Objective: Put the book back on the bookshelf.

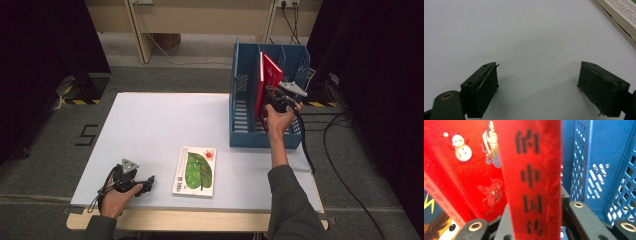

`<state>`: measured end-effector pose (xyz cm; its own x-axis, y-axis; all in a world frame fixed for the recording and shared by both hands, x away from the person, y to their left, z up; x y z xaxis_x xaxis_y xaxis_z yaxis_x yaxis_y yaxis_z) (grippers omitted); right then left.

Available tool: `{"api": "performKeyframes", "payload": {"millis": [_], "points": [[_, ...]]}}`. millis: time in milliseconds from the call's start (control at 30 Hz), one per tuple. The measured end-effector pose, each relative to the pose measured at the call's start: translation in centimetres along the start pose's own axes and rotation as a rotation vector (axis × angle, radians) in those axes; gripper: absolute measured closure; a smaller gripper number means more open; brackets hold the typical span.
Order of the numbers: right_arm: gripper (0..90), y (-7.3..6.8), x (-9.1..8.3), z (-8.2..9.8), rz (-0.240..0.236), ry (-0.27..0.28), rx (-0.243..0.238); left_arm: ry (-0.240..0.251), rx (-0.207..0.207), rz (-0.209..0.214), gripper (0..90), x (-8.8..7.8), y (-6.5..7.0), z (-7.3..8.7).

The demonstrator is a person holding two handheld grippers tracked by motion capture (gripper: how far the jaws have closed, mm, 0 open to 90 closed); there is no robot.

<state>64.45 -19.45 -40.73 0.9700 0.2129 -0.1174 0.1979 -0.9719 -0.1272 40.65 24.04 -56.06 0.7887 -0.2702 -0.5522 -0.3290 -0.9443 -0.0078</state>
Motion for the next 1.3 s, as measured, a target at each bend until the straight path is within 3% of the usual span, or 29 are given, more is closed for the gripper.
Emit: {"api": "performKeyframes", "payload": {"millis": [133,267,333,433,767,1033,1133,1300], "points": [[72.3,0.0,-0.7,0.2,-0.017,-0.021,-0.008,0.0,0.001,0.0,14.9,0.0,0.0,0.0],[69.0,0.0,-1.4,0.5,-0.037,-0.038,0.013,0.0,0.001,-0.003,14.9,0.0,0.0,0.0],[67.1,-0.2,-1.9,0.8,-0.053,-0.038,0.034,-0.001,0.001,-0.003,14.9,0.0,0.0,0.0],[66.0,-0.3,-2.5,1.0,-0.065,-0.029,0.017,-0.001,0.0,-0.001,14.9,0.0,0.0,0.0],[60.0,-0.9,-4.7,1.0,-0.124,-0.041,0.034,0.001,0.002,-0.004,15.0,0.0,0.0,0.0],[62.2,-1.2,-7.0,0.7,-0.198,-0.031,0.008,-0.003,0.003,-0.001,15.0,-0.1,0.1,0.0],[64.9,-1.1,-8.0,1.0,-0.21,-0.042,-0.023,-0.003,0.001,0.0,15.0,-0.1,0.1,0.0],[65.7,-1.3,-8.9,1.4,-0.235,-0.051,-0.033,-0.003,-0.001,-0.002,15.0,-0.1,0.1,0.0]]}}
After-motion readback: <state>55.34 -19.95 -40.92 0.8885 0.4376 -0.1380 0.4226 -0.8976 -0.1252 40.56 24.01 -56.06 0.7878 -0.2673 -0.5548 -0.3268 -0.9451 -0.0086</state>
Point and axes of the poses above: each handheld gripper's, and its own axes: x roughly forward along the jaws, z roughly out of its underside, y roughly to its right, the point moved 9 cm from there along x, roughly forward along the jaws, and after that the axes turned 10 degrees about y, right-handed, at the moved point
